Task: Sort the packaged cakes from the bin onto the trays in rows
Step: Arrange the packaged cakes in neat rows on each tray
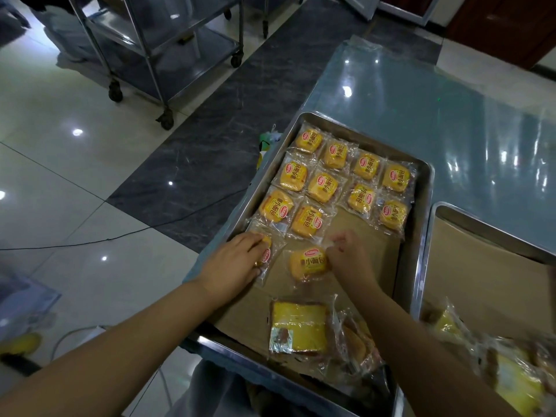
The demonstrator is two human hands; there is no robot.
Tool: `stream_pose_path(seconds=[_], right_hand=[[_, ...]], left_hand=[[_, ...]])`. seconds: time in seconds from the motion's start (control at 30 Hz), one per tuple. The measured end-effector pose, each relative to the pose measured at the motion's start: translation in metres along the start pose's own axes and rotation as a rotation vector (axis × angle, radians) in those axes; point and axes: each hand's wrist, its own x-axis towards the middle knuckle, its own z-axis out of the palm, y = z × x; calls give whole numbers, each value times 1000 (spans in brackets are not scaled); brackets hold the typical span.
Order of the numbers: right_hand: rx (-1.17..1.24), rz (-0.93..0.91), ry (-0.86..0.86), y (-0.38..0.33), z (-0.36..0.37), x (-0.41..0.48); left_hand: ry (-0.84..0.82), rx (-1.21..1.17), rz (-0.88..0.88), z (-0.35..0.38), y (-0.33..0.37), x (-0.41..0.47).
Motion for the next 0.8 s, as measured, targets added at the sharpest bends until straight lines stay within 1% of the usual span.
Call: stream_pose_path(seconds=[0.1, 0.23, 0.3, 0.33, 0.43, 0.5, 0.57, 0.63, 0.7, 0.73, 0.8], right_hand=[[176, 83, 14, 5, -3, -21], [365, 170, 75, 7, 4, -53], [436, 210, 57, 6, 8, -69], [415, 192, 16, 6, 10, -76], [268, 107, -183, 3, 16, -91], [108, 17, -225, 5, 20, -94], [-78, -60, -185, 7, 21, -90], [-228, -123, -87, 7, 19, -80], [-371, -227, 0, 8, 19, -69], [-425, -275, 4, 9, 22, -63], [-498, -324, -51, 11, 29, -55]], left_hand=[[-21, -4, -8, 2, -1, 1], [-25, 12, -5, 1, -2, 1], [-20, -20, -15, 0, 0, 1], [-23, -24, -20, 0, 1, 0], [-28, -19, -25, -1, 1, 0], [-33, -21, -25, -1, 2, 0], [-36, -30, -26, -1, 2, 1], [-39, -27, -29, -1, 2, 1], [-37, -19, -34, 0, 1, 0], [-38, -18, -36, 1, 1, 1], [-38, -18, -39, 1, 1, 0]])
